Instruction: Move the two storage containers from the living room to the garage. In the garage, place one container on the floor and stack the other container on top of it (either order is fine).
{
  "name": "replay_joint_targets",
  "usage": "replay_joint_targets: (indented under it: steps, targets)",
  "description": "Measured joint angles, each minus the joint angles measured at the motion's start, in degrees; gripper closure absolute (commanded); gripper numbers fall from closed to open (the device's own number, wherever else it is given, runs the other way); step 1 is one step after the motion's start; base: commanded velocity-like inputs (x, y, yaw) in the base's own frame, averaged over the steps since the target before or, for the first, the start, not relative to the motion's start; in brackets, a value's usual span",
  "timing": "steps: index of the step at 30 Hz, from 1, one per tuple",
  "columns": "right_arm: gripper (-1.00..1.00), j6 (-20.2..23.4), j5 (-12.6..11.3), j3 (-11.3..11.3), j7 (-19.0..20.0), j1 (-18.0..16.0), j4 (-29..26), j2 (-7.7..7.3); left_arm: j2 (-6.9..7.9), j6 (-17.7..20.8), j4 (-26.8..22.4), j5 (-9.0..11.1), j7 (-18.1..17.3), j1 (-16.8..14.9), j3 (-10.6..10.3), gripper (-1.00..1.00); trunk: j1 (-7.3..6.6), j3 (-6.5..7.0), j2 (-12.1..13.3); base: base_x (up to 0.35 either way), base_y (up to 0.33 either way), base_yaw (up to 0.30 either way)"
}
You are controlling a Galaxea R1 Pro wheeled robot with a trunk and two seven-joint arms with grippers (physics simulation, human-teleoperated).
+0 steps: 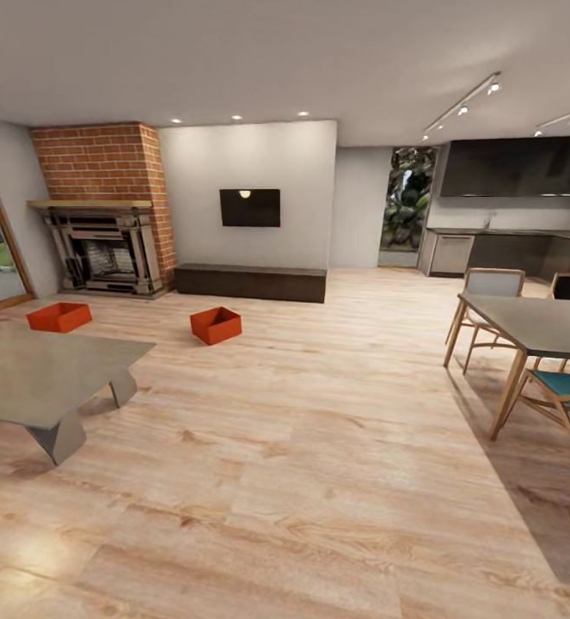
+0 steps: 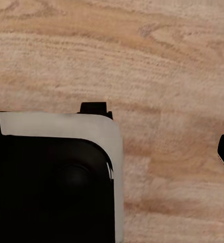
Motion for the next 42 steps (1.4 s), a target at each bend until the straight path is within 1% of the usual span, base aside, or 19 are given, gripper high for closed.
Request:
replay_joint_targets:
  steps: [42]
  targets:
    - [-1.0, -0.2, 0.0, -0.1, -0.2, 0.0, 0.0, 0.09, -0.09, 0.0, 0.9, 0.2, 0.4, 0.0, -0.2, -1.0, 0.0, 0.0, 0.0, 0.324, 0.0, 0.0]
